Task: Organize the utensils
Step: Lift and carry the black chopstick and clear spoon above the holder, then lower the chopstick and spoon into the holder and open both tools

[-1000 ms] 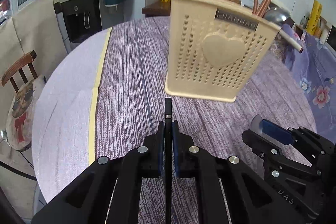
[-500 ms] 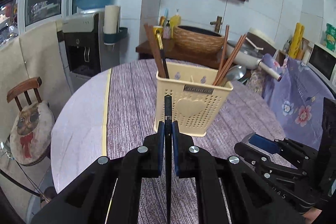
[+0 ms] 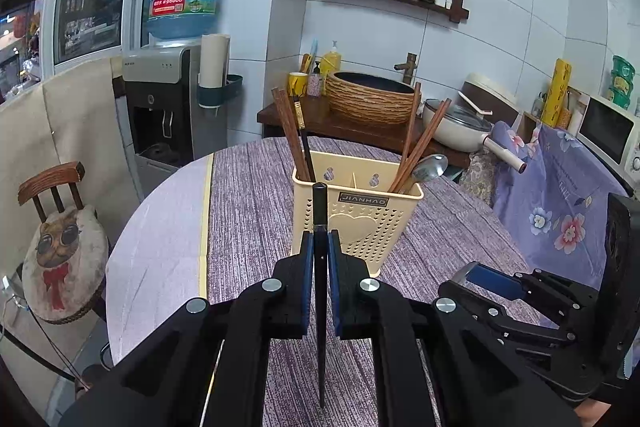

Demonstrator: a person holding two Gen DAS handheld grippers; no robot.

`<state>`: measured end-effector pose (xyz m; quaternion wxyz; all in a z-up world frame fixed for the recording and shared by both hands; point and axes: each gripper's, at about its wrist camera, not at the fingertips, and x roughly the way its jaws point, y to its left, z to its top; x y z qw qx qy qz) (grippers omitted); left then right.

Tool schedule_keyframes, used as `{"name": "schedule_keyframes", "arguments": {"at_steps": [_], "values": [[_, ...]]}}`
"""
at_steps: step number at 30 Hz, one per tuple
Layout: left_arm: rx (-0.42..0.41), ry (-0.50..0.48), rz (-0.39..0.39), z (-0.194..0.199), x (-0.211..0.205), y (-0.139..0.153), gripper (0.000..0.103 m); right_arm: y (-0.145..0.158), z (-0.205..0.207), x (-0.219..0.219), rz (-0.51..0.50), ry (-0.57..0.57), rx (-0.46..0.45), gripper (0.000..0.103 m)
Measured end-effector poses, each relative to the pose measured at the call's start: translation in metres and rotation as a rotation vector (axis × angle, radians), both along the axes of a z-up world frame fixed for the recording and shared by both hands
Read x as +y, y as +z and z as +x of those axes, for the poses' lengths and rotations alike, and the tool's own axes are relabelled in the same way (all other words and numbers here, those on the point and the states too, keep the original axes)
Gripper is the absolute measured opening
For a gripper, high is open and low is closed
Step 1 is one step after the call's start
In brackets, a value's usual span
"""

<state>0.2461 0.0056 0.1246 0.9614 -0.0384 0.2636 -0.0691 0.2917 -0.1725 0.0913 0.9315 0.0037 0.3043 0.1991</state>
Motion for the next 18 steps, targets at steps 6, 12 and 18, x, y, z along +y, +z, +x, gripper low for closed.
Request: {"name": "schedule_keyframes", "arguments": {"at_steps": [6, 12, 18], "values": [[-0.023, -0.007, -0.007, 0.003, -0.001, 0.015, 0.008, 0.020, 0.005, 0.004, -0.010, 0.012, -0.046, 0.037], [-0.080, -0.020, -0.016, 0.012, -0.002, 0.057, 0.008, 0.069, 0.020, 0.008, -0.019, -0.007, -0.149, 0.037], [-0.190, 0.004, -0.022, 0.029, -0.004, 0.129, 0.008, 0.130, 0.055, 0.013, -0.043, -0.062, -0.249, 0.037]]}}
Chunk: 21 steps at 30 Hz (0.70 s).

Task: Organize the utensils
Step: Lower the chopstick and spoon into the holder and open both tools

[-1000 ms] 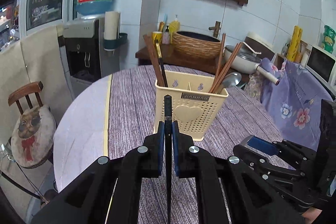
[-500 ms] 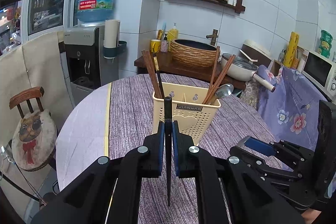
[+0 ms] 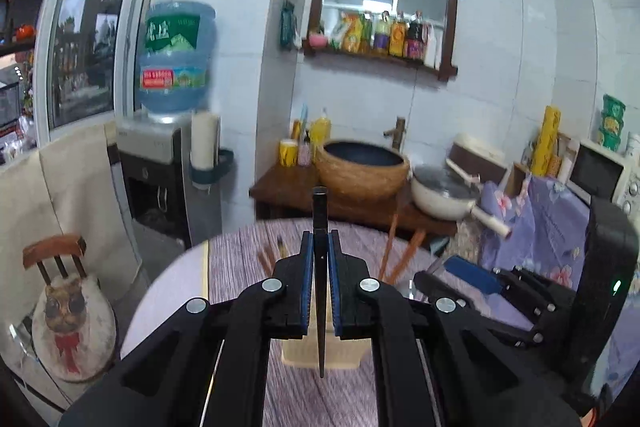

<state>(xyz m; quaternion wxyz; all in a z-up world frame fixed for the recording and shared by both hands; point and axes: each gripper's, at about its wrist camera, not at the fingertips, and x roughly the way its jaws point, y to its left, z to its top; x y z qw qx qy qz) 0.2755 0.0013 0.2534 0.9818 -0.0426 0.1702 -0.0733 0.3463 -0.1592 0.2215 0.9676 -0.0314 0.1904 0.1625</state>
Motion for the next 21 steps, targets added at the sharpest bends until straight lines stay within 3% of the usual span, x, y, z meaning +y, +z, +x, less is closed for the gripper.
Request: {"name": "schedule_keyframes", "arguments": {"at_steps": [4, 7, 21], "values": [[-0.056, 0.072, -0.002, 0.020, -0.004, 0.025, 0.008, 0.020, 0.023, 0.001, 0.007, -0.043, -0.034, 0.037], [-0.044, 0.093, -0.021, 0.039, -0.008, 0.021, 0.008, 0.020, 0.040, 0.002, 0.011, -0.066, -0.042, 0.037], [0.091, 0.110, -0.014, 0.078, -0.017, -0.078, 0.008, -0.074, 0.068, 0.018, -0.055, -0.089, 0.023, 0.037]]}}
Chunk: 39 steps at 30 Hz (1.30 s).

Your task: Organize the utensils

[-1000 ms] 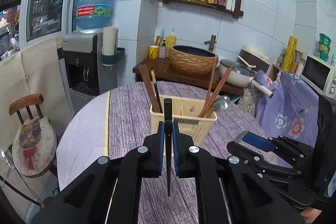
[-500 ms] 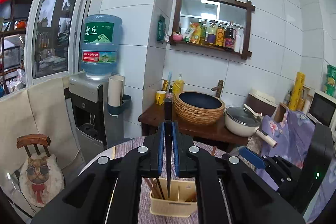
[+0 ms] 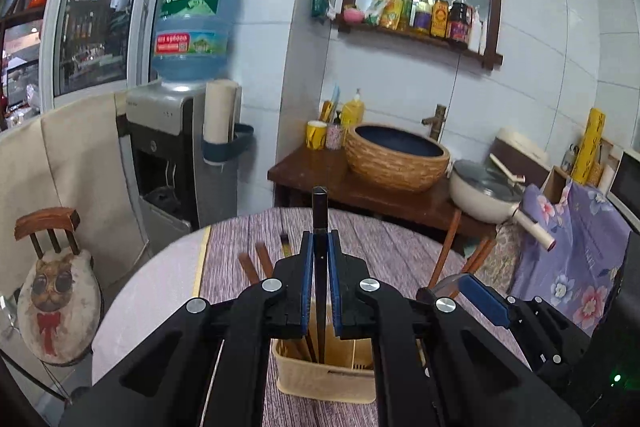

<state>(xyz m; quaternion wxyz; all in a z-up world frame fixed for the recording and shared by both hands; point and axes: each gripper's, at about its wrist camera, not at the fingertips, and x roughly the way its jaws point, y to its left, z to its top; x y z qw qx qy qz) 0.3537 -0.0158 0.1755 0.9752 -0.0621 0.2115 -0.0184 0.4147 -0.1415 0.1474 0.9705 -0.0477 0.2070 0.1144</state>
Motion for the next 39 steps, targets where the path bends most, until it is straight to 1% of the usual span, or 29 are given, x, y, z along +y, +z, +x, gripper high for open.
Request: {"name": "schedule_keyframes", "arguments": {"at_steps": [2, 7, 10, 12, 13, 14, 15, 16, 17, 18, 19, 20, 21, 22, 23, 25, 27, 30, 31, 33, 34, 35, 39], "values": [[0.020, -0.007, 0.000, 0.001, 0.000, -0.010, 0.008, -0.012, -0.001, 0.002, -0.012, 0.005, 0.013, 0.037], [0.056, -0.018, -0.002, 0.006, 0.002, -0.025, 0.008, -0.032, -0.003, 0.011, -0.047, 0.027, 0.038, 0.037], [0.042, -0.020, 0.015, 0.003, 0.001, -0.028, 0.009, -0.041, -0.005, 0.017, -0.092, 0.022, 0.034, 0.038], [0.042, -0.037, 0.000, 0.000, 0.003, -0.027, 0.009, -0.043, -0.008, 0.017, -0.097, 0.027, 0.025, 0.038], [0.039, -0.048, -0.010, -0.003, 0.005, -0.025, 0.011, -0.042, -0.010, 0.016, -0.102, 0.029, 0.017, 0.041], [0.033, -0.052, -0.011, -0.006, 0.006, -0.024, 0.019, -0.042, -0.013, 0.016, -0.105, 0.029, 0.009, 0.051], [0.014, -0.050, -0.007, -0.013, 0.008, -0.020, 0.027, -0.040, -0.018, 0.014, -0.102, 0.028, -0.006, 0.059], [-0.008, -0.045, -0.005, -0.019, 0.010, -0.017, 0.048, -0.036, -0.026, 0.011, -0.092, 0.034, -0.028, 0.062], [-0.044, -0.038, -0.007, -0.030, 0.013, -0.014, 0.063, -0.033, -0.032, 0.008, -0.086, 0.041, -0.041, 0.068], [-0.078, -0.032, -0.011, -0.042, 0.017, -0.013, 0.066, -0.030, -0.041, 0.005, -0.081, 0.049, -0.058, 0.074], [-0.097, -0.028, -0.010, -0.051, 0.019, -0.012, 0.071, -0.027, -0.054, 0.000, -0.078, 0.048, -0.086, 0.076], [-0.119, -0.028, -0.002, -0.065, 0.023, -0.012, 0.079, -0.025, -0.064, -0.004, -0.078, 0.044, -0.108, 0.082], [-0.134, -0.030, 0.005, -0.075, 0.026, -0.012, 0.083, -0.024, -0.078, -0.009, -0.081, 0.039, -0.130, 0.088], [-0.155, -0.028, 0.011, -0.087, 0.030, -0.013, 0.093, -0.024, -0.091, -0.015, -0.081, 0.032, -0.143, 0.091], [-0.185, -0.026, 0.016, -0.105, 0.035, -0.017, 0.098, -0.024, -0.102, -0.021, -0.074, 0.024, -0.147, 0.095], [-0.213, -0.033, 0.029, -0.130, 0.041, -0.025, 0.098, -0.028, -0.124, -0.032, -0.035, 0.025, -0.129, 0.097], [-0.209, -0.058, 0.042, -0.154, 0.045, -0.039, 0.098, -0.038, -0.153, -0.042, 0.012, 0.046, -0.105, 0.097], [-0.197, -0.054, 0.022, -0.186, 0.052, -0.068, 0.098, -0.060, -0.190, -0.051, 0.071, 0.046, -0.092, 0.097], [-0.191, -0.048, 0.016, -0.196, 0.053, -0.080, 0.098, -0.073, -0.204, -0.052, 0.089, 0.050, -0.077, 0.097], [-0.176, -0.013, 0.014, -0.216, 0.053, -0.102, 0.098, -0.092, -0.228, -0.053, 0.099, 0.045, -0.071, 0.097], [-0.171, 0.002, 0.009, -0.224, 0.053, -0.110, 0.098, -0.102, -0.240, -0.053, 0.101, 0.036, -0.077, 0.097], [-0.162, 0.014, -0.004, -0.237, 0.052, -0.123, 0.098, -0.113, -0.255, -0.052, 0.097, 0.029, -0.087, 0.097], [-0.121, 0.023, -0.025, -0.271, 0.044, -0.157, 0.098, -0.143, -0.302, -0.058, 0.130, 0.013, -0.105, 0.097]]}}
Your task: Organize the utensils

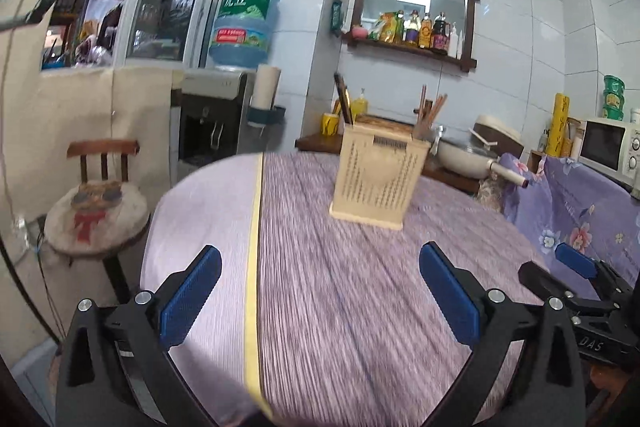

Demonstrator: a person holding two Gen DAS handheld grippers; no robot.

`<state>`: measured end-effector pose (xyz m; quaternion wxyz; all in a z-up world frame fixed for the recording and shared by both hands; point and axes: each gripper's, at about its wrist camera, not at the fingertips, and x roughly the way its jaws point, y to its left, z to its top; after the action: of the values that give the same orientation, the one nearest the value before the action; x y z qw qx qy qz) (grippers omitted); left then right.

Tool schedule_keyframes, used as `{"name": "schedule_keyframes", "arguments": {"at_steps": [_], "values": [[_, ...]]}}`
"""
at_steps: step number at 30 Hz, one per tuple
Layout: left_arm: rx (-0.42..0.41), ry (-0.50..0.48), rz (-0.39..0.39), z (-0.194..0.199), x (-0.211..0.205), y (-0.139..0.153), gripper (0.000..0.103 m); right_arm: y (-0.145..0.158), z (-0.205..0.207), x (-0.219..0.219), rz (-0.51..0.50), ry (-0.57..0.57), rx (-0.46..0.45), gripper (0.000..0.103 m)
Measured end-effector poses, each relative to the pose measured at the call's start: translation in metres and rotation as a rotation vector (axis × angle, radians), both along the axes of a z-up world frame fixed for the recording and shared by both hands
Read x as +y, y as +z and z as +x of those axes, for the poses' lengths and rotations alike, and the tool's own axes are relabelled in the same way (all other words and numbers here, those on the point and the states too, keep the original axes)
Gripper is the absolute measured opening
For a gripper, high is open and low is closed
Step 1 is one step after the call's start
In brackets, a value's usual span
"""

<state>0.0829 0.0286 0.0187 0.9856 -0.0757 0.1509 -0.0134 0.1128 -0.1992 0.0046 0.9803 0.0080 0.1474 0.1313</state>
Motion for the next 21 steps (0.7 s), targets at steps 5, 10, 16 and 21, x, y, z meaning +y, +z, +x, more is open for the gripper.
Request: {"name": "schedule_keyframes", "arguments": {"at_steps": [5, 10, 16, 21], "values": [[-0.003, 0.015, -0.004, -0.039, -0.005, -0.023, 0.098, -0.016, -0.053, -0.012, 0.027, -0.031, -0.051, 0.097], [-0.023, 0.024, -0.073, -0.057, 0.003, -0.031, 0.098, -0.028, -0.086, -0.015, 0.071, -0.010, -0.046, 0.097], [-0.051, 0.003, -0.060, -0.067, -0.003, -0.029, 0.098, -0.025, -0.089, -0.011, 0.068, 0.023, -0.038, 0.097], [-0.068, -0.013, -0.039, -0.074, -0.007, -0.029, 0.098, -0.022, -0.092, -0.009, 0.063, 0.037, -0.045, 0.097]]}}
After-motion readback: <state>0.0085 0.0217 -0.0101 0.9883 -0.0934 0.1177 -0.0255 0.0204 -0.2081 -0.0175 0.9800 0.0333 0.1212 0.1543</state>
